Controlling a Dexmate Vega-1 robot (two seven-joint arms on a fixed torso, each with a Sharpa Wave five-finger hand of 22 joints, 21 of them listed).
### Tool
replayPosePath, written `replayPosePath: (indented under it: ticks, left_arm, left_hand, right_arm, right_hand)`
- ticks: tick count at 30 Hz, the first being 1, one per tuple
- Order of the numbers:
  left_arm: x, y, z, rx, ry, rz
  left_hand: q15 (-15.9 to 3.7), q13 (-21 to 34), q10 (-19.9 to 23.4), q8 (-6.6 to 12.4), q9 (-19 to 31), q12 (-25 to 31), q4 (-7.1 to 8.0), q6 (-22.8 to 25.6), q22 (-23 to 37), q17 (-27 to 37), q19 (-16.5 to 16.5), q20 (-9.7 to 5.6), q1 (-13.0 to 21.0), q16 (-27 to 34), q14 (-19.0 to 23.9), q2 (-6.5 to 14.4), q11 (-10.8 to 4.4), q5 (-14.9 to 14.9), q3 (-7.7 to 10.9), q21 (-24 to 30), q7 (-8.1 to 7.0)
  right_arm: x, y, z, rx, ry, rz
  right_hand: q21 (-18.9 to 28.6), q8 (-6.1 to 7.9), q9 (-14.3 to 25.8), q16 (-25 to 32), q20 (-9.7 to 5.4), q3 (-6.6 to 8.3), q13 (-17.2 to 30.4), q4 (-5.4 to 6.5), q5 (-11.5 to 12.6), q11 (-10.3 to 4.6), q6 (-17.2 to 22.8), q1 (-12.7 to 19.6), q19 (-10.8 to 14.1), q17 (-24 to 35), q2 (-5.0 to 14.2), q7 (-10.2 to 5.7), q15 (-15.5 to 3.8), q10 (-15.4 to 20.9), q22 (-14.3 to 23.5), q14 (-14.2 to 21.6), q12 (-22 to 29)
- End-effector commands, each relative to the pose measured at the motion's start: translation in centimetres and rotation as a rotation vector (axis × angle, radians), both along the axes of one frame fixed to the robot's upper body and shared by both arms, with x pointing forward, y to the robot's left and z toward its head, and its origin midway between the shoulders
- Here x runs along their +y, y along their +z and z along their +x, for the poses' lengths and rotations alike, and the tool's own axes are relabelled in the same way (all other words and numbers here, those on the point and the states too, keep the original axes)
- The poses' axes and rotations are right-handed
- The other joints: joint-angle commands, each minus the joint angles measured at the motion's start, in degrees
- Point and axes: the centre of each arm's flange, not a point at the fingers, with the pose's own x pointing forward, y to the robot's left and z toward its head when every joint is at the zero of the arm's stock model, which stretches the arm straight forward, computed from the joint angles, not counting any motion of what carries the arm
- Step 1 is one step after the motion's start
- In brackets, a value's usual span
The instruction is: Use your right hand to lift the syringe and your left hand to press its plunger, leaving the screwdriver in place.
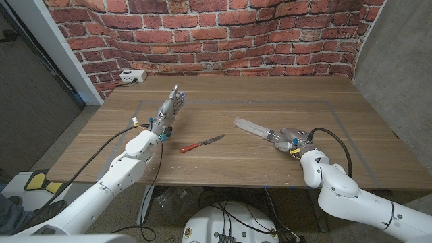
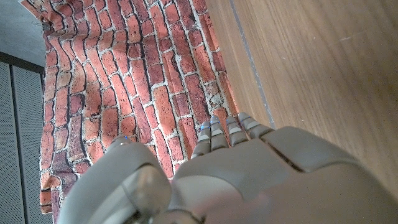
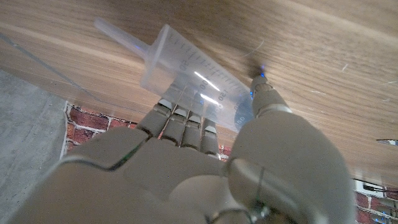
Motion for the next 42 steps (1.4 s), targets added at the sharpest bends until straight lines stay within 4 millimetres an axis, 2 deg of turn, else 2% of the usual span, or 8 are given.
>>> replayPosePath:
  ticks: [1, 3, 6, 14, 18, 22, 26, 42]
  left_arm:
    - [0.4, -0.4, 0.1, 0.003, 0.008, -0.025]
    - [0.5, -0.4, 0.1, 0.003, 0.008, -0.027]
    - [0.5, -0.4, 0.1, 0.002, 0.010, -0.029]
    - [0.7, -0.1, 0.0, -0.003, 0.012, -0.027]
    - [0.9, 0.2, 0.0, -0.006, 0.011, -0.026]
    - [1.0, 0.4, 0.0, -0.013, 0.012, -0.025]
    - [1.1, 0.5, -0.1, -0.014, 0.013, -0.024]
    - [1.0, 0.8, 0.3, -0.005, 0.007, -0.012]
  left_hand:
    - [0.40, 0.35, 0.10, 0.02, 0.29, -0.22, 0.28, 0.56, 0.31, 0.21, -0.37, 0.43, 0.22, -0.11, 0.06, 0.18, 0.34, -0.25, -0.31, -0.12, 0.00]
    - [0.41, 0.35, 0.11, 0.03, 0.29, -0.22, 0.28, 0.64, 0.31, 0.21, -0.36, 0.44, 0.23, -0.11, 0.07, 0.21, 0.38, -0.27, -0.32, -0.11, 0.06]
    - [0.46, 0.35, 0.11, 0.03, 0.30, -0.23, 0.28, 0.68, 0.31, 0.21, -0.35, 0.47, 0.25, -0.10, 0.11, 0.23, 0.32, -0.30, -0.34, -0.11, 0.12]
    - [0.43, 0.35, 0.09, -0.02, 0.30, -0.25, 0.30, 0.72, 0.32, 0.21, -0.31, 0.49, 0.28, -0.06, 0.22, 0.32, 0.29, -0.39, -0.43, -0.11, 0.07]
    - [0.39, 0.35, 0.11, -0.02, 0.31, -0.25, 0.31, 0.77, 0.32, 0.21, -0.34, 0.53, 0.29, -0.07, 0.23, 0.35, 0.29, -0.43, -0.47, -0.12, 0.05]
    - [0.37, 0.36, 0.16, -0.04, 0.31, -0.23, 0.31, 0.80, 0.32, 0.22, -0.35, 0.54, 0.32, -0.07, 0.23, 0.39, 0.34, -0.48, -0.52, -0.13, 0.01]
    - [0.43, 0.36, 0.18, -0.06, 0.31, -0.23, 0.31, 0.81, 0.32, 0.22, -0.38, 0.55, 0.33, -0.07, 0.26, 0.42, 0.39, -0.51, -0.56, -0.14, -0.01]
    - [0.42, 0.36, 0.17, -0.14, 0.32, -0.26, 0.32, 0.85, 0.32, 0.22, -0.36, 0.51, 0.42, -0.08, 0.30, 0.55, 0.30, -0.67, -0.72, -0.15, 0.08]
  right_arm:
    - [0.6, -0.2, 1.4, 0.030, -0.022, -0.040]
    - [0.7, -0.3, 1.5, 0.026, -0.023, -0.040]
    - [0.8, -0.3, 1.7, 0.008, -0.025, -0.038]
    - [1.0, -0.4, 2.1, -0.036, -0.011, -0.025]
    - [1.1, -0.4, 2.0, -0.068, -0.006, -0.010]
    - [1.3, -0.3, 1.9, -0.105, 0.004, -0.004]
    - [1.3, -0.1, 1.7, -0.140, 0.018, 0.000]
    - [1.1, 1.4, 0.7, -0.251, 0.057, 0.001]
  right_hand:
    - [1.30, 1.11, 0.24, 0.55, -3.23, 1.17, 0.12, 0.50, 0.47, -0.64, 3.69, 3.34, 3.86, 0.29, -0.30, -1.16, -2.36, 3.66, 0.29, 3.97, 0.82]
    - [2.63, 2.04, 0.23, 1.21, -5.26, 1.79, 0.08, 0.63, 0.44, -2.08, 7.27, 5.52, 7.80, 0.41, -0.10, -2.61, -4.52, 7.21, 0.39, 7.88, 1.50]
    - [4.04, 2.97, 0.21, 2.05, -7.39, 2.63, -0.02, 0.94, 0.13, -3.16, 11.72, 8.36, 11.61, 0.67, 1.12, -4.69, -6.55, 11.01, 0.49, 12.69, 2.06]
    - [6.56, 4.98, -0.02, 3.19, -9.26, 4.08, -0.21, 1.28, -1.54, -6.58, 22.76, 13.06, 16.32, 1.10, 5.50, -7.74, -9.60, 19.85, 0.99, 20.32, 3.59]
    - [7.67, 4.76, -0.07, 3.28, -9.60, 5.13, -0.25, 2.49, -1.29, -6.17, 25.53, 13.85, 17.11, 1.39, 9.50, -8.45, -9.70, 22.34, 1.39, 22.52, 3.60]
    - [8.33, 4.32, -0.03, 3.18, -9.61, 5.81, -0.19, 4.24, -1.23, -6.48, 26.52, 13.21, 17.18, 1.61, 11.48, -8.34, -9.87, 23.20, 1.70, 23.22, 3.37]
    - [8.86, 3.98, 0.00, 3.19, -9.63, 6.50, -0.14, 5.04, -1.19, -6.03, 27.12, 13.11, 17.38, 1.65, 11.61, -8.26, -9.85, 24.22, 1.84, 24.03, 3.37]
    - [9.63, 3.34, 0.12, 3.03, -9.64, 7.58, -0.10, 6.08, -1.27, -5.89, 27.62, 13.06, 17.62, 1.74, 11.62, -8.02, -9.85, 24.67, 1.99, 24.71, 2.91]
